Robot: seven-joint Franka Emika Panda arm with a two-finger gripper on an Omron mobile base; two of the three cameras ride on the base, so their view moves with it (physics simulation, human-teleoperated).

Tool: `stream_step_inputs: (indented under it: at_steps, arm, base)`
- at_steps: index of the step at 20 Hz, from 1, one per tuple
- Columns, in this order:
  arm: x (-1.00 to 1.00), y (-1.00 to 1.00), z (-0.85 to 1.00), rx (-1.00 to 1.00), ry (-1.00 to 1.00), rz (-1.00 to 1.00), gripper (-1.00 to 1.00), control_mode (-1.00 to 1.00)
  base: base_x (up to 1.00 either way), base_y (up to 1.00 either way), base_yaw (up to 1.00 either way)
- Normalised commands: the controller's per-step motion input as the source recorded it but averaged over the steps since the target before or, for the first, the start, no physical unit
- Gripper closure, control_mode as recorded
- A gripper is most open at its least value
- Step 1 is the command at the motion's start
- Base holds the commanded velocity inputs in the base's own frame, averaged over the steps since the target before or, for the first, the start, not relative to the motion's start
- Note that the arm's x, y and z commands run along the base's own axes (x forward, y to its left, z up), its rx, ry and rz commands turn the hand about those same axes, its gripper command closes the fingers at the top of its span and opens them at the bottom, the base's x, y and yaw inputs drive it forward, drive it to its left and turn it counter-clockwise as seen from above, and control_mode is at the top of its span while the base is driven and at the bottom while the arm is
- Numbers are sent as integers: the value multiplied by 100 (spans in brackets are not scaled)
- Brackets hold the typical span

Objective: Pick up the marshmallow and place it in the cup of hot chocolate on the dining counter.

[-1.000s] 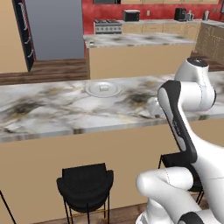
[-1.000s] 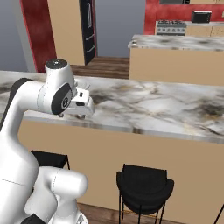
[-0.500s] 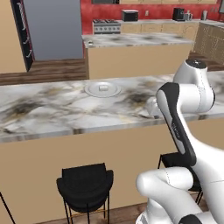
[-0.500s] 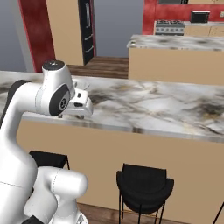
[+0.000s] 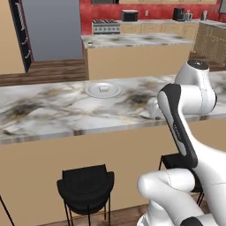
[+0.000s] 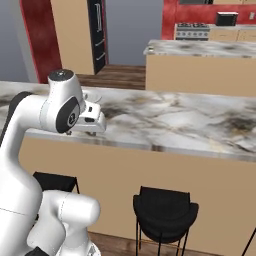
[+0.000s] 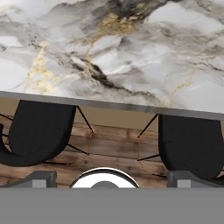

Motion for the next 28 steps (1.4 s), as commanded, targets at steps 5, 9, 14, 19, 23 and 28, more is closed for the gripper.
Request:
stream_step_inputs:
  at_steps: [5, 9, 14, 19, 23, 28]
  arm:
    - [0, 0, 0, 0, 0, 0, -100, 100]
    - [0, 0, 0, 0, 0, 0, -100, 100]
    - [0, 0, 0, 0, 0, 0, -100, 100]
    - [0, 0, 0, 0, 0, 0, -100, 100]
    - [0, 0, 0, 0, 0, 0, -100, 100]
    - [80, 0, 0, 0, 9, 15, -100, -100]
  base:
    - [49, 82, 0]
    - [100, 8, 28]
    - [82, 0, 45]
    - [65, 0, 39]
    - [80, 0, 21]
    - [20, 0, 3]
